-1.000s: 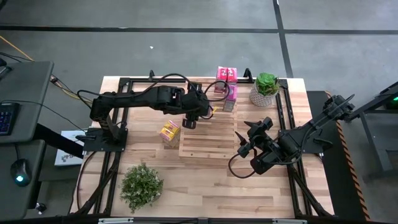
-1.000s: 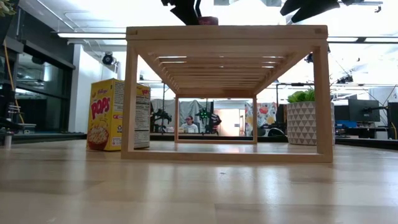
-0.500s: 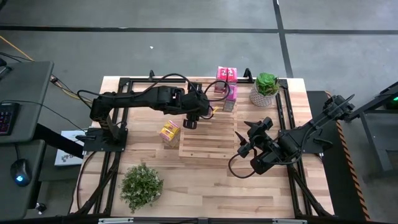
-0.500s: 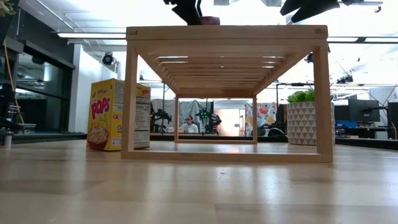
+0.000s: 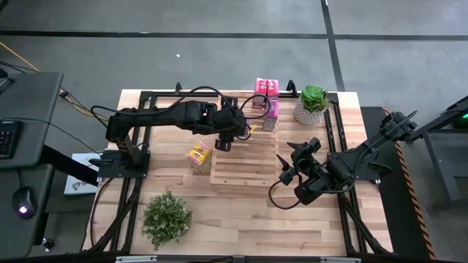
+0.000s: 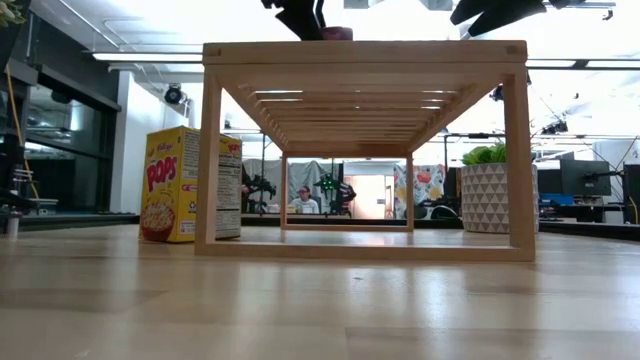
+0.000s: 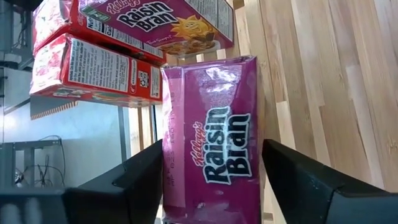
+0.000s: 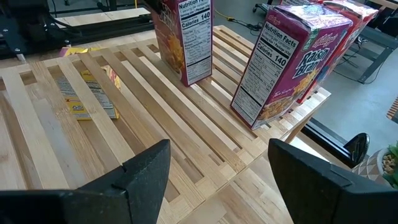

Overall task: Stack cereal on shelf
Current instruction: Put the purple cereal box on the shelf aligned with the other purple cereal box

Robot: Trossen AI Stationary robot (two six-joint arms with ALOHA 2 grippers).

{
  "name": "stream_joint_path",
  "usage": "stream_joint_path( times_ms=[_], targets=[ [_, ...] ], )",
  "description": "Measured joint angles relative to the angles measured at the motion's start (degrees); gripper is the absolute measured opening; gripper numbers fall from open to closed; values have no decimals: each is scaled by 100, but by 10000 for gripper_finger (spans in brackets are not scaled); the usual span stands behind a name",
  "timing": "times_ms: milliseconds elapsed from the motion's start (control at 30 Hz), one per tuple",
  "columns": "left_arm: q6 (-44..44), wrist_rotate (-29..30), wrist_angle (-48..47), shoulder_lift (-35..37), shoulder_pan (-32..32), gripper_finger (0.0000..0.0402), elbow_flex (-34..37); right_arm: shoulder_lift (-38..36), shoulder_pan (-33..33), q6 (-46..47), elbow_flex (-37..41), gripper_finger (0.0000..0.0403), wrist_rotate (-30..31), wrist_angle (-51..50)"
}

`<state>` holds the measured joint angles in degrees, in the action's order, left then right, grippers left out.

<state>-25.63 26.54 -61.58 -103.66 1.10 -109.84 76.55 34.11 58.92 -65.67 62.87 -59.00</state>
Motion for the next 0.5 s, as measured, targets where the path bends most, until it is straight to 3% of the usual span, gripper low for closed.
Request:
stream_joint_path(
  times_ms=[500],
  targets=[
    [-13,482,15,0,0,348,0,0,1,0,0,264,0,2]
  ],
)
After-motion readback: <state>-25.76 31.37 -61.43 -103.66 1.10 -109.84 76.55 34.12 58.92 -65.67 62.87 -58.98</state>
